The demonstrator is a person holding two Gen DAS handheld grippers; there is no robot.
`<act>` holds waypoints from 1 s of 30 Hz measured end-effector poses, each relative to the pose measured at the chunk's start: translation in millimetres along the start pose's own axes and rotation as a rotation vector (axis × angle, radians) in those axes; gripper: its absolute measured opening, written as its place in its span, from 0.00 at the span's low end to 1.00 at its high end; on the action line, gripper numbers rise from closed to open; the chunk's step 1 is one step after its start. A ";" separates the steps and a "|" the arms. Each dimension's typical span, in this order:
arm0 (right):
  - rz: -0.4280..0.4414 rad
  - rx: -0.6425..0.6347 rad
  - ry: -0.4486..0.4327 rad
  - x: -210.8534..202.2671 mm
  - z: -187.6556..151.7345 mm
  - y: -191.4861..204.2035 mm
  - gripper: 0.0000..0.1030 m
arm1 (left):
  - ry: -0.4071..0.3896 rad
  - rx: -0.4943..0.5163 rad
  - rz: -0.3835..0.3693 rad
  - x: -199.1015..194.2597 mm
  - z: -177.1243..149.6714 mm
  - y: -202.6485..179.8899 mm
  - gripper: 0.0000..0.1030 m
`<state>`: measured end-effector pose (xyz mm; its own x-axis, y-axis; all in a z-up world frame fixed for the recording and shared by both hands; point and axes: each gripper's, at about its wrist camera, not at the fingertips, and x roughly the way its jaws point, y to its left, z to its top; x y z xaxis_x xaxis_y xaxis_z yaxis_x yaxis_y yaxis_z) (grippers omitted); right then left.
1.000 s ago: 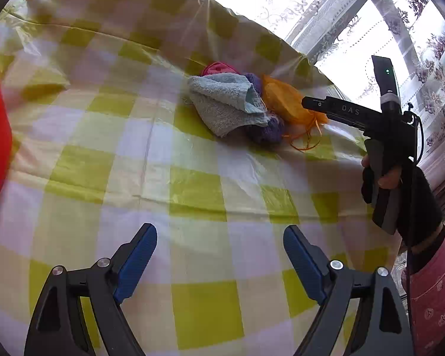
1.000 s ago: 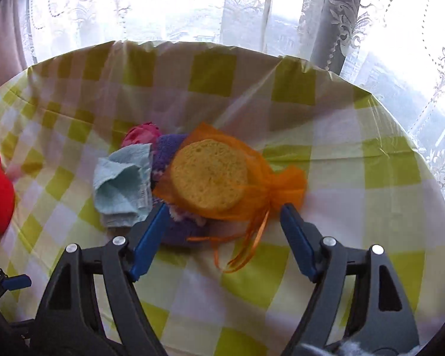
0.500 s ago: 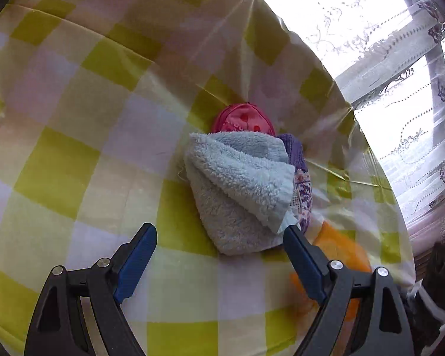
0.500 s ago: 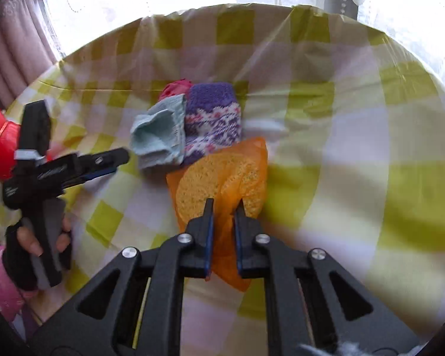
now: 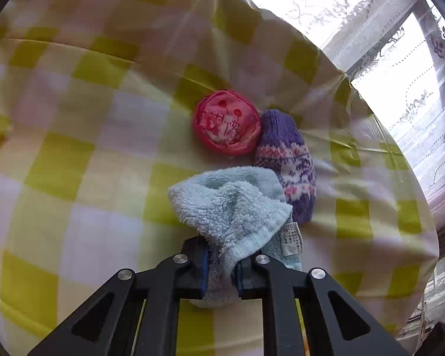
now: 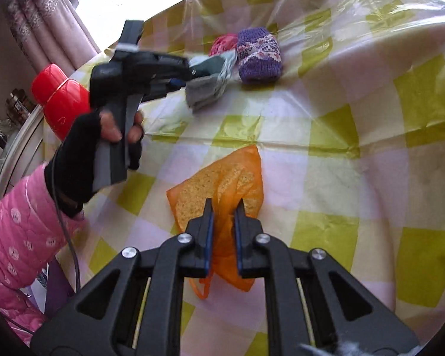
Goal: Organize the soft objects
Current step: 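Lift and carry the orange bag and blue towel over the box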
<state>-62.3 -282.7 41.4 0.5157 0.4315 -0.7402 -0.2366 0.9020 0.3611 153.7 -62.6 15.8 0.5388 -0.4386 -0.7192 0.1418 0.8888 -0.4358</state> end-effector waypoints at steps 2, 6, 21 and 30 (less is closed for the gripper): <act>0.010 0.025 -0.029 -5.0 -4.3 -0.4 0.14 | -0.018 0.042 0.058 -34.1 -31.1 9.8 0.13; 0.065 0.108 -0.101 -21.3 -15.7 -6.9 0.14 | -0.021 0.102 0.161 -96.1 -84.6 29.5 0.13; 0.102 0.104 -0.268 -87.1 -44.2 62.8 0.14 | -0.106 0.218 0.217 -206.1 -185.3 10.3 0.14; 0.065 0.041 -0.327 -127.0 -59.8 96.9 0.14 | -0.195 0.262 0.188 -253.5 -202.2 -0.1 0.14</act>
<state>-200.0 -249.4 136.5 0.7393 0.4556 -0.4959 -0.2479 0.8688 0.4286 -150.8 21.6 88.7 0.7198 -0.2533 -0.6463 0.2196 0.9663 -0.1341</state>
